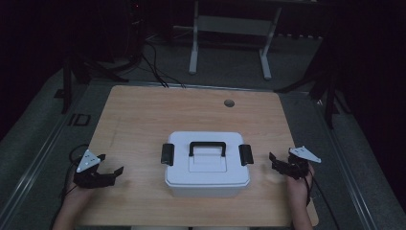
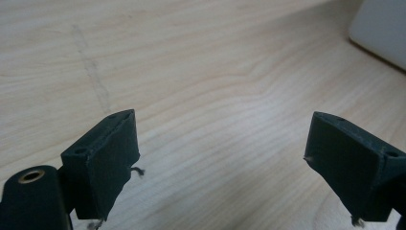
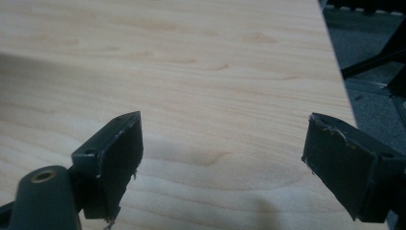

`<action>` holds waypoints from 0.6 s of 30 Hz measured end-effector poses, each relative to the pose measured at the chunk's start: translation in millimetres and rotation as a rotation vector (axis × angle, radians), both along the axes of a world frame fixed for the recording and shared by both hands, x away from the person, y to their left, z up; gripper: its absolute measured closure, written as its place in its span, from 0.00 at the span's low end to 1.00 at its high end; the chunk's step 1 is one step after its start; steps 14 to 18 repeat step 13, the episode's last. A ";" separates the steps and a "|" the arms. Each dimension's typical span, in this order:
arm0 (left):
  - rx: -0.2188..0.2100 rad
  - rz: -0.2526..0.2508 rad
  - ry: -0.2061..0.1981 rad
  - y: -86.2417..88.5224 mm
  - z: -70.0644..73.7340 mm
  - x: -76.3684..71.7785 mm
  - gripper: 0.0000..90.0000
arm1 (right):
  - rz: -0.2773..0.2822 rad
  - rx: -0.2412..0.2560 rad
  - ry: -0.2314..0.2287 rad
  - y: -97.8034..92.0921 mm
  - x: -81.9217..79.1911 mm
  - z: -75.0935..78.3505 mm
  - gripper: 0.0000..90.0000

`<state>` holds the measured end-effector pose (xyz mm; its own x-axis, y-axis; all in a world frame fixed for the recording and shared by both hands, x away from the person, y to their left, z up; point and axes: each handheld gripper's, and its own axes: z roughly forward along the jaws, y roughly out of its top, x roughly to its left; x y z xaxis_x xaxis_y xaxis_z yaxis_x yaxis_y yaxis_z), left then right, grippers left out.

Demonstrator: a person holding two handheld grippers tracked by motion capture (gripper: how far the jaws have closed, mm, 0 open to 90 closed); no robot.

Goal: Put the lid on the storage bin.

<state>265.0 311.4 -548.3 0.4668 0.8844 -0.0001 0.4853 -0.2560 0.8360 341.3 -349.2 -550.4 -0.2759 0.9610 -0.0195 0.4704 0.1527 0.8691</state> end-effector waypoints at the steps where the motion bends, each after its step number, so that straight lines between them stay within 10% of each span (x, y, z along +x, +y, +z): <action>1: -0.001 0.023 -0.014 0.9 0.1 -0.2 0.13 | -0.003 0.003 -0.007 -0.2 -0.7 0.1 0.15; 18: 0.002 0.072 -0.021 2.6 -4.8 0.0 0.13 | -0.025 -0.007 -0.040 -1.3 -6.6 -0.7 0.15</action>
